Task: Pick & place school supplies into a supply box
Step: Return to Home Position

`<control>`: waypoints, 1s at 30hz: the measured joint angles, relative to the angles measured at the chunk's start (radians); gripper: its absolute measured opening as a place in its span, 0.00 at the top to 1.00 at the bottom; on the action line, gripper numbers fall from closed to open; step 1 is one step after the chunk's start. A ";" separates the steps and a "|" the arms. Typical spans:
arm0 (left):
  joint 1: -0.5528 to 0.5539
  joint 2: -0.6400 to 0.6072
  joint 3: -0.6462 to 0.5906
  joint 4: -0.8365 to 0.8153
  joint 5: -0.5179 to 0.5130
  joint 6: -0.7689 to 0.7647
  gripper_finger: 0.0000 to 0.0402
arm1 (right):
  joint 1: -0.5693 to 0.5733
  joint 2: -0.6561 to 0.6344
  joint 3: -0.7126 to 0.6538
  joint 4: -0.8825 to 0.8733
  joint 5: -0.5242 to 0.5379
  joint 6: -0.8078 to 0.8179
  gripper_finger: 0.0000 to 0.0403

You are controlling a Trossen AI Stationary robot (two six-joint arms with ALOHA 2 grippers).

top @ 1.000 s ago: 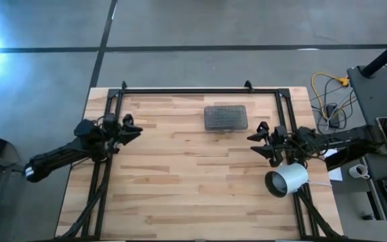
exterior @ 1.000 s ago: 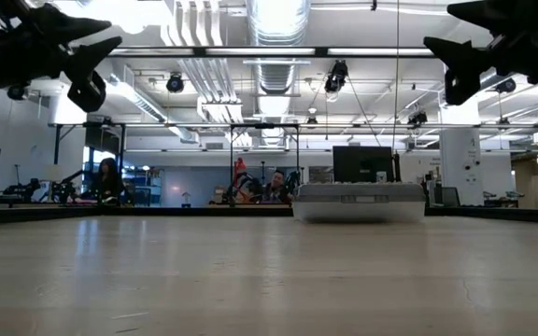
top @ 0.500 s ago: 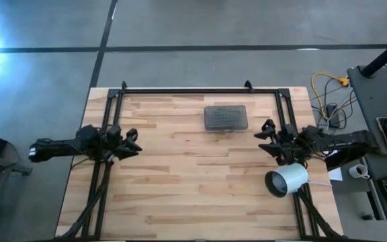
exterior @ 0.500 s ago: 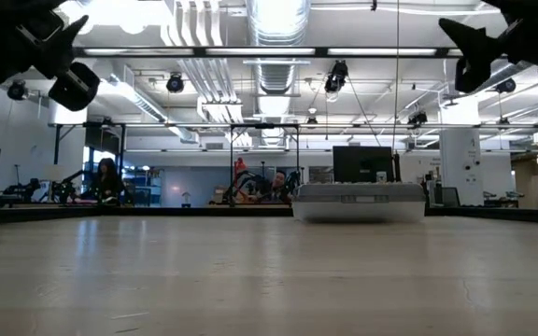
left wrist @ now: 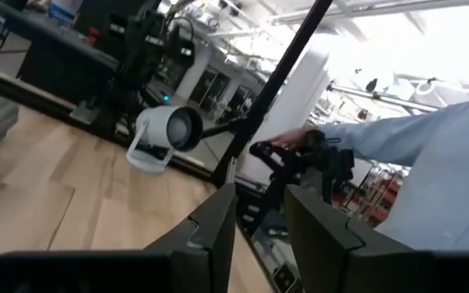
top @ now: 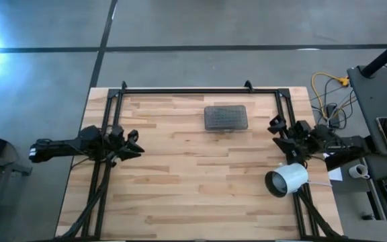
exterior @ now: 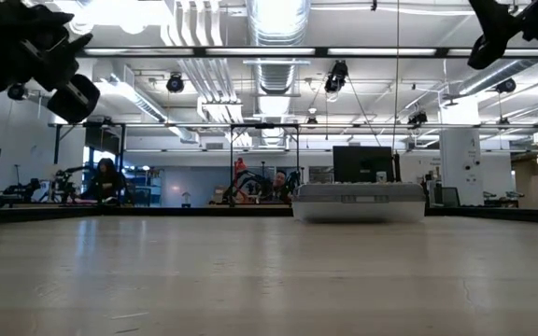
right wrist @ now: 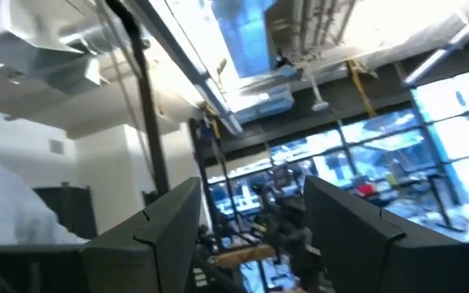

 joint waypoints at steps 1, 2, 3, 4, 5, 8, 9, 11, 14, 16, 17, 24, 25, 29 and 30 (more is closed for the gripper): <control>0.000 0.000 0.000 0.001 0.000 0.000 0.77 | -0.010 0.000 -0.001 -0.007 0.000 0.000 0.48; 0.000 0.000 0.000 0.002 0.000 0.000 0.77 | -0.021 0.005 -0.002 -0.010 -0.001 -0.001 0.48; 0.000 0.000 0.000 0.005 0.000 0.000 0.77 | -0.031 0.009 -0.002 -0.008 -0.001 -0.001 0.48; 0.000 0.000 0.000 -0.002 0.000 0.000 0.77 | -0.041 0.010 -0.002 -0.008 -0.002 -0.001 0.48; 0.001 0.000 0.000 -0.017 0.000 0.000 0.77 | -0.052 0.008 -0.002 -0.016 -0.002 0.000 0.48; 0.002 0.000 0.000 -0.015 0.000 0.000 0.77 | -0.079 0.000 0.000 -0.168 -0.001 -0.001 0.48; 0.002 0.000 0.000 -0.014 0.000 0.000 0.77 | -0.083 0.001 -0.002 -0.226 -0.002 0.000 0.48; 0.002 0.000 0.000 -0.015 0.000 0.000 0.77 | -0.085 0.000 -0.002 -0.335 -0.002 0.002 0.48; -0.001 0.000 0.000 -0.042 0.000 0.000 0.77 | -0.076 0.000 -0.002 -0.526 -0.002 0.002 0.48; -0.002 0.000 0.000 -0.051 0.001 0.000 0.77 | -0.069 0.001 0.000 -0.552 0.003 -0.001 0.48; -0.002 0.000 0.000 -0.052 0.000 0.000 0.77 | -0.065 0.000 -0.001 -0.549 0.004 -0.001 0.48; -0.001 0.016 0.000 -0.052 0.001 0.000 0.77 | -0.066 0.000 -0.002 -0.551 0.018 0.002 0.48; -0.001 0.029 0.000 -0.052 0.001 0.000 0.77 | -0.066 0.000 -0.002 -0.553 0.018 0.002 0.48; -0.001 0.065 0.000 -0.061 0.000 0.000 0.77 | -0.066 0.000 -0.002 -0.553 0.021 0.002 0.48; -0.001 0.072 0.000 -0.084 0.001 0.000 0.77 | -0.066 0.000 -0.002 -0.553 0.021 0.002 0.48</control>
